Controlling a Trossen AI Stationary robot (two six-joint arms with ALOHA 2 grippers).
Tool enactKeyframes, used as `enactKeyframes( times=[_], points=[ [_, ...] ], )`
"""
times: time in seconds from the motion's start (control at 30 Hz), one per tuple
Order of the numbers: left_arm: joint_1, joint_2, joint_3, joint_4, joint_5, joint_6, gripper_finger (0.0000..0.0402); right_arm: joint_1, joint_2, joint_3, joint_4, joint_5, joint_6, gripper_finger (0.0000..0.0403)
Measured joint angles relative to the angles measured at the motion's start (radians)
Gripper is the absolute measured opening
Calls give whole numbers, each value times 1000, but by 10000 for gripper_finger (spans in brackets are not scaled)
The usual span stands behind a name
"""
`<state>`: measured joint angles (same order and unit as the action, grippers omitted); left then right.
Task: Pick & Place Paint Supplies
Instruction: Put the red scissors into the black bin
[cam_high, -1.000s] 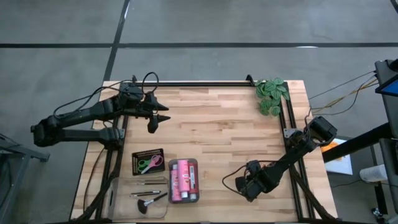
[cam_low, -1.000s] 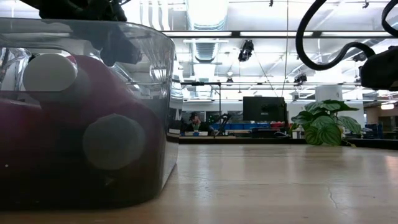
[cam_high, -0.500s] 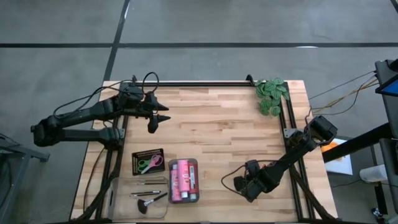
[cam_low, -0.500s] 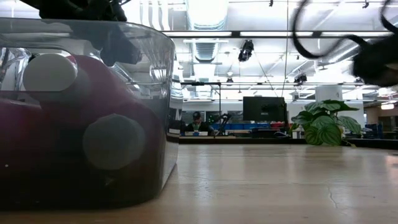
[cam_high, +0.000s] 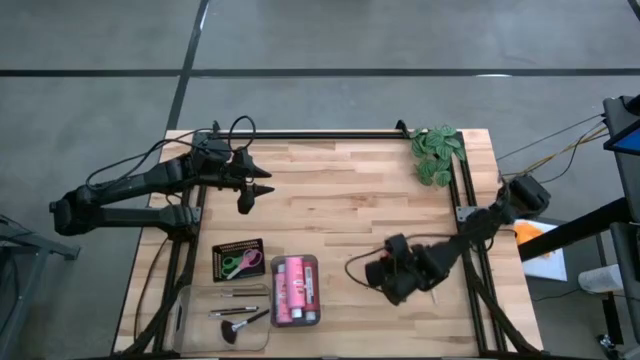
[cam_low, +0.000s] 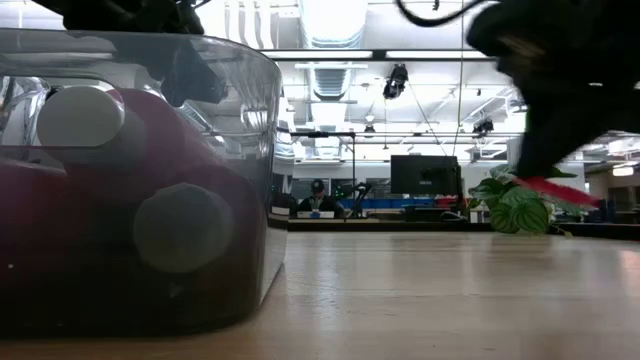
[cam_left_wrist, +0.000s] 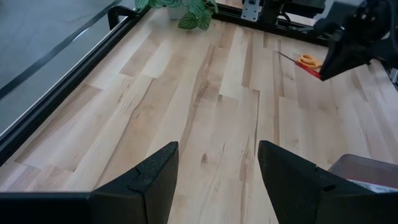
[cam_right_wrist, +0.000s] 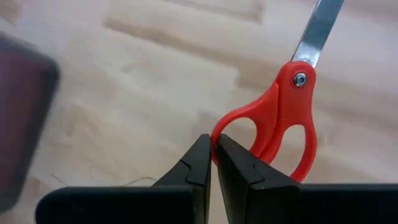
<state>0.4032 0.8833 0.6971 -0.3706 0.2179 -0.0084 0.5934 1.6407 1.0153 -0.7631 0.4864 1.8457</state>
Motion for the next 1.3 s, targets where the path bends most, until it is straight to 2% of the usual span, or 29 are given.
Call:
enactKeyframes(
  times=[0.3, 0.57, 0.8, 1.07, 1.3],
  points=[
    [0, 0, 0, 0, 0, 0, 224, -261, -44, 0, 275, -1, -625, 18],
    [0, 0, 0, -1, 0, 0, 224, -483, 7, 0, 613, -224, -1030, 18],
    [0, 0, 0, -1, 0, -1, 224, -586, 116, 34, 815, -399, -1152, 18],
    [0, 0, 0, -2, 0, -1, 224, -627, 304, 208, 822, -490, -1243, 18],
    [0, 1, 0, -3, 0, -1, 224, -629, 484, 389, 823, -522, -1270, 18]
  ],
)
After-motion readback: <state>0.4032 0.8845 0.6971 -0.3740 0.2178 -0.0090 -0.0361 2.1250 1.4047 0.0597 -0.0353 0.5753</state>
